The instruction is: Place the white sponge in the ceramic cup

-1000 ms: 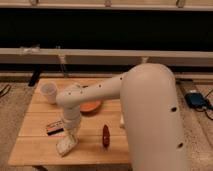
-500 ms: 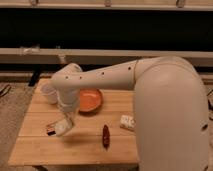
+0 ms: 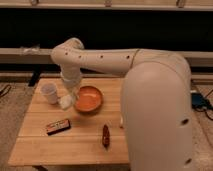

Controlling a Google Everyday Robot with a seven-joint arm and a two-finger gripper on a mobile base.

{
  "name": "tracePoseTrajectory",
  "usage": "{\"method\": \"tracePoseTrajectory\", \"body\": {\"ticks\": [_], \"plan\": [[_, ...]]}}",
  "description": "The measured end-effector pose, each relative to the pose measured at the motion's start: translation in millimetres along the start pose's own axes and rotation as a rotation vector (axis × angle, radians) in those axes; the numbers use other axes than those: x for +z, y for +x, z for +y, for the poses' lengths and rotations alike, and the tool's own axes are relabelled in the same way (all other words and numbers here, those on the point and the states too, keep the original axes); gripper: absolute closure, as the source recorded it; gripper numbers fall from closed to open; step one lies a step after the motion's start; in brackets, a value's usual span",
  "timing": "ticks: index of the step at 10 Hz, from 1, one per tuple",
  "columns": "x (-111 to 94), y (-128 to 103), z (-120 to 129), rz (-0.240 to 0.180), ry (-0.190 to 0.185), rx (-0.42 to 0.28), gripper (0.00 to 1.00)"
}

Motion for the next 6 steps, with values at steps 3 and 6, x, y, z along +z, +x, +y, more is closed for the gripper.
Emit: {"method": "tracePoseTrajectory", "body": {"ticks": [3,6], "plan": [[-4,-68,-38,-0.038,0.048,-0.039,1.00],[-7,-138,-36,-0.065,0.088,-0.123,1.00]]}}
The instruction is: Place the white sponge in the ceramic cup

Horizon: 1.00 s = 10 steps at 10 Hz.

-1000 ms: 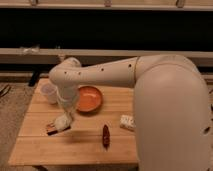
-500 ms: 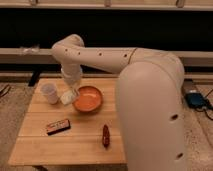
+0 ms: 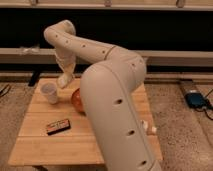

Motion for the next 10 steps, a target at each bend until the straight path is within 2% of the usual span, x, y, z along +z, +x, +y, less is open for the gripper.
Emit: {"method": "tracePoseTrajectory", "body": {"ticks": [2,4,9,10], "plan": [[2,-30,-4,-0.011,0.019,-0.057,1.00],[3,-44,6,-0.017,0.021,-0.112,1.00],[4,-42,61,-0.036,0.001,-0.209,1.00],[6,-42,65,-0.035,-0.001,-0.217,1.00]]}}
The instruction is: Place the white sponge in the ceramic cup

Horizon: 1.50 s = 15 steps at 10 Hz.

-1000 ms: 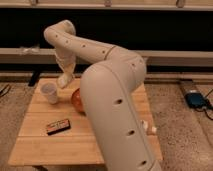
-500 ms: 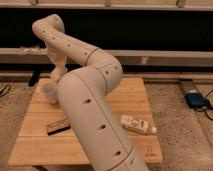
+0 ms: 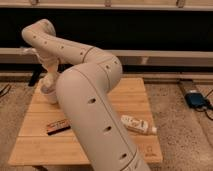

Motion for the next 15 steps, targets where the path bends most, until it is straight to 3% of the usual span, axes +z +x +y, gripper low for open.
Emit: {"method": "tracePoseTrajectory", "body": {"ticks": [5,7,8,14,15], "plan": [[21,-1,0,0.016,0.008,-0.014,1.00],[20,-2,0,0.009,0.019,-0.020,0.97],[17,-4,2,0.004,0.023,-0.024,0.90],[13,-9,14,0.004,0.043,-0.057,0.28],[15,-8,15,0.011,0.044,-0.062,0.22]]}}
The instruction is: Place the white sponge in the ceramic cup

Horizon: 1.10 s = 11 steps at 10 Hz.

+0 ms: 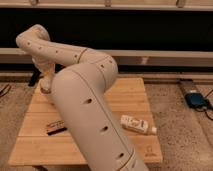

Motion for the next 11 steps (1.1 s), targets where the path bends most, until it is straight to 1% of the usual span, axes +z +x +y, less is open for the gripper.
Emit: {"method": "tracePoseTrajectory", "body": {"ticks": [1,2,6,10,11], "plan": [[1,3,-2,0.012,0.005,-0.004,0.20],[1,4,-2,0.016,0.010,-0.010,0.20],[-3,4,-1,0.024,0.024,-0.025,0.20],[-9,3,4,-0.001,0.020,-0.026,0.20],[-10,4,4,-0.020,0.003,-0.008,0.20]]}}
